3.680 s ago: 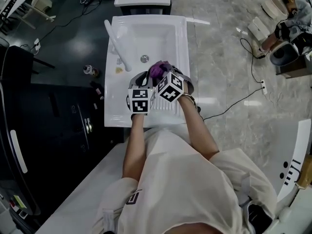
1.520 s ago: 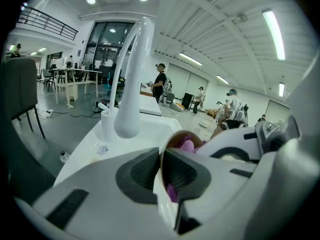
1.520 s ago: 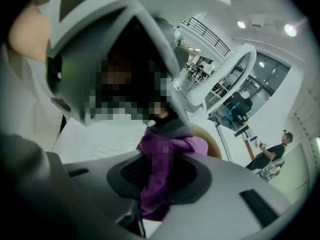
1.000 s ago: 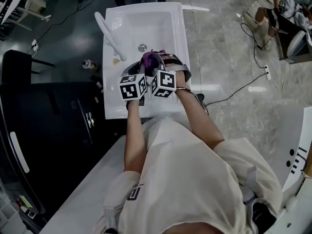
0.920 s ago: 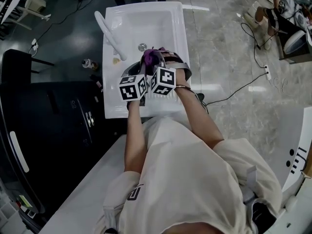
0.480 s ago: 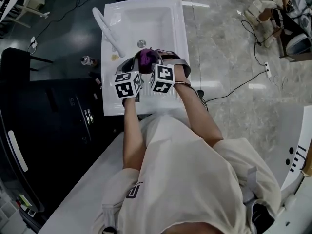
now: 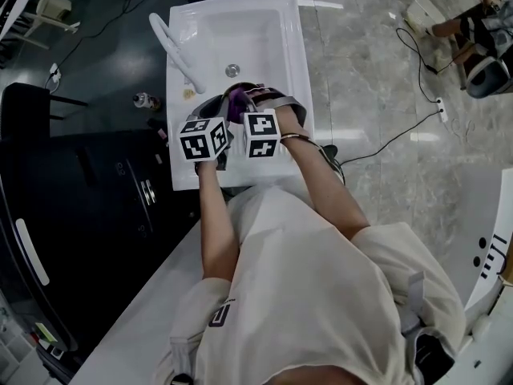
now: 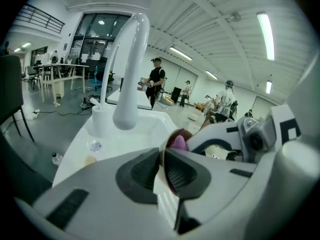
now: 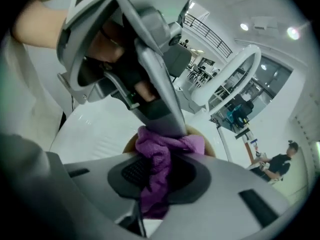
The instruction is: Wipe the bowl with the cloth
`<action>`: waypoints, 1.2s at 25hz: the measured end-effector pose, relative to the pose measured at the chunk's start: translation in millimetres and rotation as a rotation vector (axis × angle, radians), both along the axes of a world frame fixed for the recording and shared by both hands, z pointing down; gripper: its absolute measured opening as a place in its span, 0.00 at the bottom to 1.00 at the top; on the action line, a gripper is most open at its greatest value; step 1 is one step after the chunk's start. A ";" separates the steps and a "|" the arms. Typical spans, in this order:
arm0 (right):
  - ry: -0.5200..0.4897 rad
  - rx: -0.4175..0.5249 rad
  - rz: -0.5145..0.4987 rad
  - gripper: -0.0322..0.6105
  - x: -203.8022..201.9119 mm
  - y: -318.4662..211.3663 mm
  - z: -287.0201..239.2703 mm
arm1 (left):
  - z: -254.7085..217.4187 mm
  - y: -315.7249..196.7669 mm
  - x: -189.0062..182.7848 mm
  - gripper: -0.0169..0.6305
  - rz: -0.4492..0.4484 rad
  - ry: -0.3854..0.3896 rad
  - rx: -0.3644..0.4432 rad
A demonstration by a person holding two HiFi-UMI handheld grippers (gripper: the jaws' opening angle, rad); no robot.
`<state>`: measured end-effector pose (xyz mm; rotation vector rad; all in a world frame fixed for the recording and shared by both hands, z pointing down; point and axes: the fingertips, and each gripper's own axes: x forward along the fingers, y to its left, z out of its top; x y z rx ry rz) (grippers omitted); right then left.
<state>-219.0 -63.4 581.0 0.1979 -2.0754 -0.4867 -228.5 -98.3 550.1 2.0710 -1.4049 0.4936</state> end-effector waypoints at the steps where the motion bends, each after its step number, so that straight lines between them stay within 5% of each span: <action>1: -0.004 0.022 0.020 0.17 2.6 -5.2 -1.6 | -0.4 0.8 3.8 0.08 0.016 0.015 -0.008; 10: -0.062 0.182 0.188 0.17 26.1 -39.6 -17.8 | 10.7 4.7 20.6 0.08 0.037 0.090 -0.063; 15: -0.033 0.166 0.289 0.17 40.2 -44.0 -14.0 | 20.0 3.2 11.0 0.06 -0.078 0.085 -0.041; 25: 0.096 0.009 0.112 0.16 53.8 -3.7 8.2 | 16.4 7.7 20.5 0.06 -0.174 0.025 -0.018; 30: 0.048 -0.133 0.017 0.16 42.7 14.5 3.7 | 9.7 9.6 22.4 0.07 -0.236 0.035 -0.026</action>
